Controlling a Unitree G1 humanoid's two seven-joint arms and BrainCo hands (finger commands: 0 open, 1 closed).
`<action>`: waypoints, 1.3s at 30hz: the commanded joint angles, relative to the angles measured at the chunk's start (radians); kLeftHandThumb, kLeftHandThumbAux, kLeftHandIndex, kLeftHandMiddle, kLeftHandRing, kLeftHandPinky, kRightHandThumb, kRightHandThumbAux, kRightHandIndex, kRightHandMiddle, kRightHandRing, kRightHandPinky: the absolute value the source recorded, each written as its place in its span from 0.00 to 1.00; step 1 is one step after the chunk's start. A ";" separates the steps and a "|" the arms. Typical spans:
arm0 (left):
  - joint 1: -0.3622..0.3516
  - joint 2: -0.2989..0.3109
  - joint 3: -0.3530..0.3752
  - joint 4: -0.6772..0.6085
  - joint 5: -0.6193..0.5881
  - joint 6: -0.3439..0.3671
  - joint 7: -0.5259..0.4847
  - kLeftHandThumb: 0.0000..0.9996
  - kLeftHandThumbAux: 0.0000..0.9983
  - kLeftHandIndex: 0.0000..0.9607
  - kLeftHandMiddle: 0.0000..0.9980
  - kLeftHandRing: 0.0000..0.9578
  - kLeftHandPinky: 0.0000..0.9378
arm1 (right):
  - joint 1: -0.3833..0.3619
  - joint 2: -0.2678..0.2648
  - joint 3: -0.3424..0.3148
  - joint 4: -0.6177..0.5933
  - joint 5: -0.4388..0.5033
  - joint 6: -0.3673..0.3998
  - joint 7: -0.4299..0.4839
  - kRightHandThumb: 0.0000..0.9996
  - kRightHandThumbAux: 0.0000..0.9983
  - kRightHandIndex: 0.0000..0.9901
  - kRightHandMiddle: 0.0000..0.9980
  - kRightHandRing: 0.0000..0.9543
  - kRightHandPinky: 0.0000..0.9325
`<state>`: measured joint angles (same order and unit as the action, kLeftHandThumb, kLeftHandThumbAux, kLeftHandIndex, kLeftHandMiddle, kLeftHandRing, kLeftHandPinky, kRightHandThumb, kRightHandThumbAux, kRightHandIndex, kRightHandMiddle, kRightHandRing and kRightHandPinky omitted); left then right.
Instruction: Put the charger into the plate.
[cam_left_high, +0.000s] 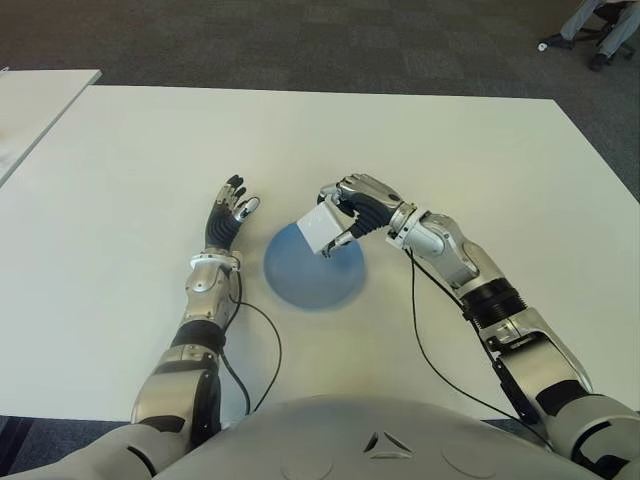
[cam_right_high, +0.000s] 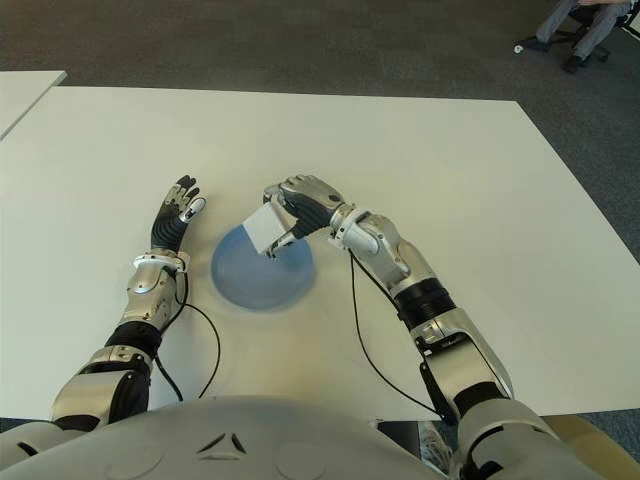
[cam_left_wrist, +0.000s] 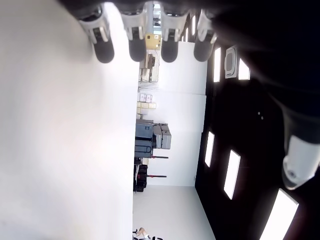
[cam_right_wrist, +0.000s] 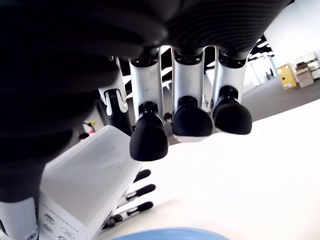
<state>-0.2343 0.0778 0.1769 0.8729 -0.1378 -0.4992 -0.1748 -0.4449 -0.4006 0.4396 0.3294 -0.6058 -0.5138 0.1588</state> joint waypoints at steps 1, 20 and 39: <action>0.048 -0.023 -0.011 0.065 0.005 0.061 -0.011 0.00 0.56 0.00 0.03 0.02 0.04 | -0.024 -0.017 0.015 0.032 -0.018 -0.045 0.005 0.74 0.57 0.29 0.45 0.44 0.36; 0.046 -0.038 -0.002 0.073 -0.013 0.027 -0.034 0.00 0.52 0.00 0.06 0.06 0.08 | -0.048 -0.052 0.022 0.055 -0.012 -0.110 0.075 0.49 0.33 0.01 0.00 0.00 0.00; 0.039 -0.042 -0.006 0.077 -0.015 0.033 -0.045 0.00 0.53 0.00 0.07 0.08 0.11 | -0.043 -0.044 0.006 0.053 -0.027 -0.081 0.050 0.33 0.38 0.00 0.00 0.00 0.00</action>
<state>-0.2445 0.0599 0.1783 0.8874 -0.1554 -0.5140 -0.2116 -0.4827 -0.4480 0.4519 0.3765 -0.6268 -0.6136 0.2121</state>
